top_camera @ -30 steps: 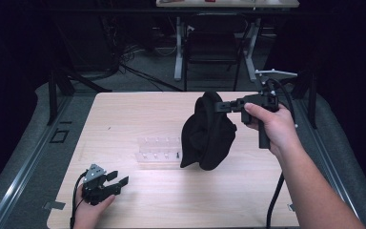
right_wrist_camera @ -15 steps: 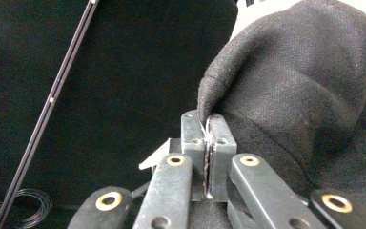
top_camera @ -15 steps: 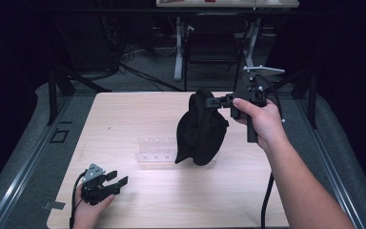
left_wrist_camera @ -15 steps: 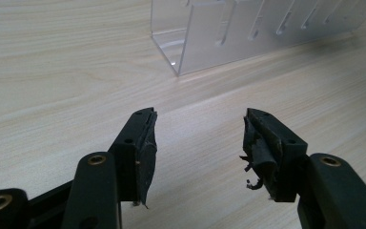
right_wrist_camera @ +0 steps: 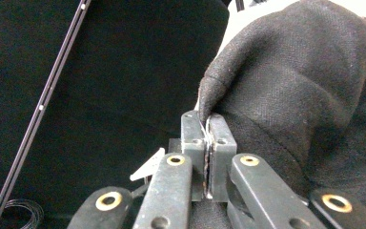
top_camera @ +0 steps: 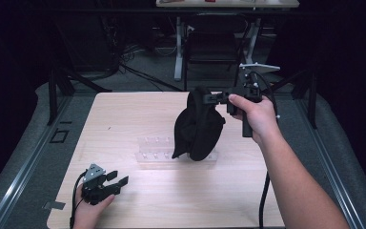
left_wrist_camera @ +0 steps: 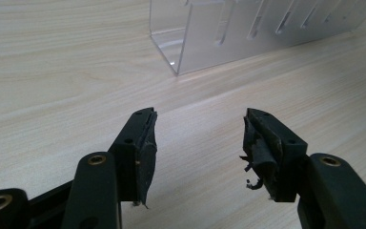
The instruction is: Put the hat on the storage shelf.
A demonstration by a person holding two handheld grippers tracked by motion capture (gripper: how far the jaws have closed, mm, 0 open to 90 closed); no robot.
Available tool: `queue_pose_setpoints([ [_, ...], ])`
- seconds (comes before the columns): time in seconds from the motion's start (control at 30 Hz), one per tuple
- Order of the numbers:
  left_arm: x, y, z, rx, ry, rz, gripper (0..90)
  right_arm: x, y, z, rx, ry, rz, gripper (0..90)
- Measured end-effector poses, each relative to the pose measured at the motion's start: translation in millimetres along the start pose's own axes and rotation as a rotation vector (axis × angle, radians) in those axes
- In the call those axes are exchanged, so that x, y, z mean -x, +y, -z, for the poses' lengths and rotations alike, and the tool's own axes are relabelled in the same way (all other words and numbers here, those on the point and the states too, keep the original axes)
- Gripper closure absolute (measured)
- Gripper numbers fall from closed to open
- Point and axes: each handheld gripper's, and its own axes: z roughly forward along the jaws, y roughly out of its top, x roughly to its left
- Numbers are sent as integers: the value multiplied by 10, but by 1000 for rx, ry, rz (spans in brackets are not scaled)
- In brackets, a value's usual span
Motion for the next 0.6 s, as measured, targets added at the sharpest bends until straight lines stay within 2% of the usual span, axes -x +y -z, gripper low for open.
queue_pose_setpoints([
  [0.4, 14, 4, -17, -2, 0, -6, 450, 59, 10, -20, -1, -18, -1, 886],
  [0.6, 30, 9, -20, 2, 1, -8, 450, 65, 6, -57, 5, -5, -3, 885],
])
